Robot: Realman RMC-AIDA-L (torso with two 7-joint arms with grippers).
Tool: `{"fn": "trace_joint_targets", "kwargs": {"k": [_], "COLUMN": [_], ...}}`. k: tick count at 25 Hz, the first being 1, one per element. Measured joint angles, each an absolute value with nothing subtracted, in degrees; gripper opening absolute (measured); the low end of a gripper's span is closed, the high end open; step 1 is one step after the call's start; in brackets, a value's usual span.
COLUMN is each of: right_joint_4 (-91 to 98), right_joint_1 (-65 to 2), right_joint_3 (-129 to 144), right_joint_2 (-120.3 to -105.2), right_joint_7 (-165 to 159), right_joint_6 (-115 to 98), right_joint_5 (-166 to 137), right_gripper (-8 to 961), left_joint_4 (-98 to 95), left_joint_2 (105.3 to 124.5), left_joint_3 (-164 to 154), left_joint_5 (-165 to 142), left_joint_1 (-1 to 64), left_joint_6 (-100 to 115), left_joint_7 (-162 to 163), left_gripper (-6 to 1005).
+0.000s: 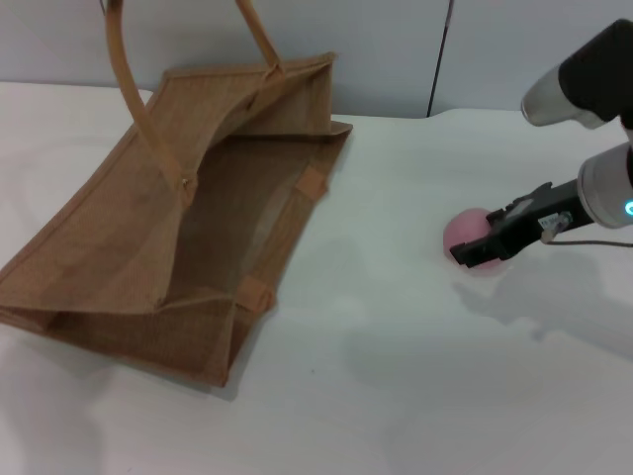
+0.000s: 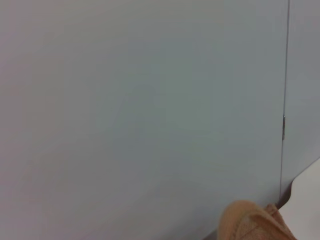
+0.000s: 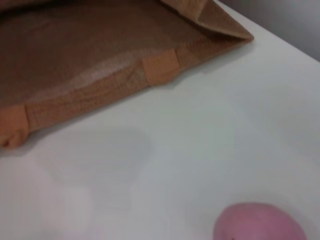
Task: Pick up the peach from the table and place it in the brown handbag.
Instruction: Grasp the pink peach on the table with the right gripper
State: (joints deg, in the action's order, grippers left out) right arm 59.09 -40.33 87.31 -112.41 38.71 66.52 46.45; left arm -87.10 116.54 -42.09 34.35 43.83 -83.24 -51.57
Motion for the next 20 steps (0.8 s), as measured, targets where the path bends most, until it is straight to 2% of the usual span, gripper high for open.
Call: {"fn": "trace_joint_targets", "kwargs": {"k": [12, 20], "right_joint_4": [59.81, 51.61], "right_joint_1": [-40.91, -43.28], "right_joint_3": [86.16, 86.25], "right_joint_2": [-112.09, -112.65], "right_joint_7": [38.61, 39.61], "right_joint_6": [65.85, 62.46], "right_joint_5": [44.99, 43.14], "right_gripper": [755, 754], "left_joint_4": [-87.1, -87.1], "left_joint_2": [116.57, 116.56], "left_joint_3": [-42.1, -42.42], "left_joint_5": [34.37, 34.39], "left_joint_1": [44.29, 44.55], "left_joint_6": [-83.23, -83.23], "left_joint_7": [-51.59, -51.5], "left_gripper": [121, 121]}}
